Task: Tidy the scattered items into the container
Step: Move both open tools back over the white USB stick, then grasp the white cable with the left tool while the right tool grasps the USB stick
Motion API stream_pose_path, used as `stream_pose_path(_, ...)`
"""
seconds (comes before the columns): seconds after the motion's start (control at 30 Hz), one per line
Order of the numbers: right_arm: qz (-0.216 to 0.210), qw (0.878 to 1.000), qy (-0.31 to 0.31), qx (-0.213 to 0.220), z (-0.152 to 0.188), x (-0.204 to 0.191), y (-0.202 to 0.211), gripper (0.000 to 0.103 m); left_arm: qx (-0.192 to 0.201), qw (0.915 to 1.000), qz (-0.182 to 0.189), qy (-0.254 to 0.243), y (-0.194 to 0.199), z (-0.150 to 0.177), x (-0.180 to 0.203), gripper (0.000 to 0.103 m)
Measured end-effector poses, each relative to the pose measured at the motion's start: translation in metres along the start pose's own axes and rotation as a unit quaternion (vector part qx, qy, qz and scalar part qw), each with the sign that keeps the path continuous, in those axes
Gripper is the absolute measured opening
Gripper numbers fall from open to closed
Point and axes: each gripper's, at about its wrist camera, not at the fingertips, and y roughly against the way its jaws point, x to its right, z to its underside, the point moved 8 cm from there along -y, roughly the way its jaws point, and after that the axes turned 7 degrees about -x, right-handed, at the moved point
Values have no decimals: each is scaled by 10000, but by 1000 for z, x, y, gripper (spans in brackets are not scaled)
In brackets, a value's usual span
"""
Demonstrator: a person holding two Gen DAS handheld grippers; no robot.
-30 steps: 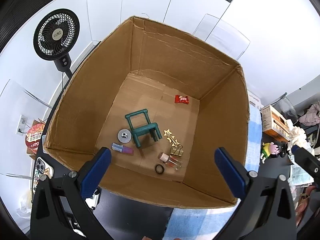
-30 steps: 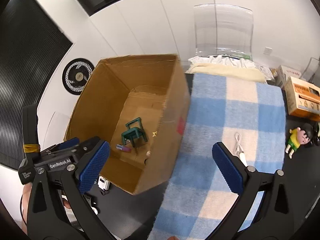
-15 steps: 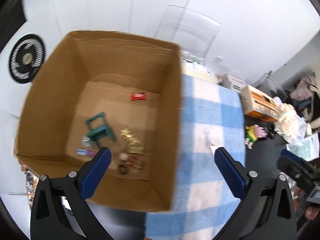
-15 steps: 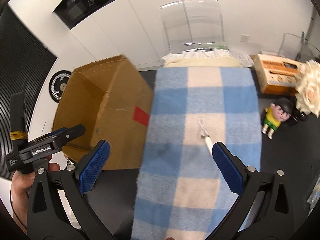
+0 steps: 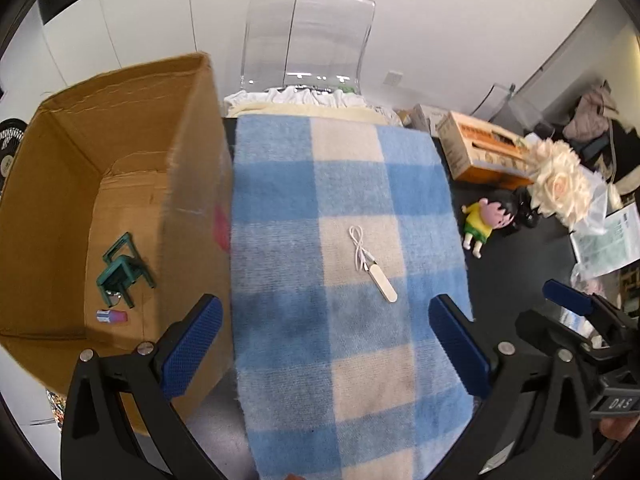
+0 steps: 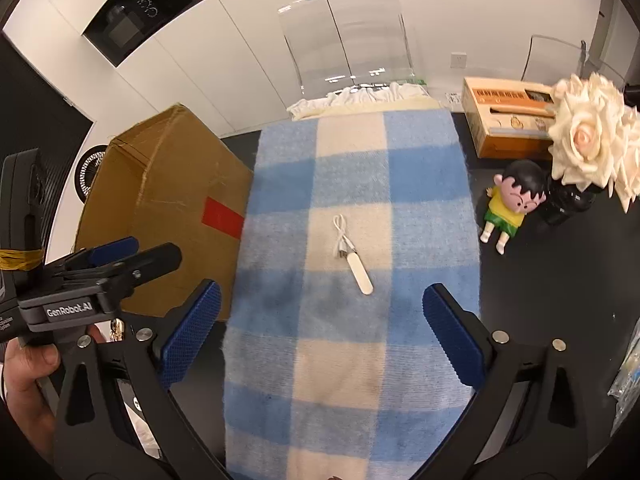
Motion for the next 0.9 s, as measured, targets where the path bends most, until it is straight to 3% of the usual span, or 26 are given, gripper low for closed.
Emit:
stream_pose_path(0.43, -87, 9987, -151, -485, 16, 45, -63, 78, -482, 9985, -98, -231, -75, -9, 33, 102)
stream_pose_path(0.9, -209, 9941, -8, -1062, 14, 59, -158, 64, -1237, 9885, -160, -850, -172, -21, 40, 73)
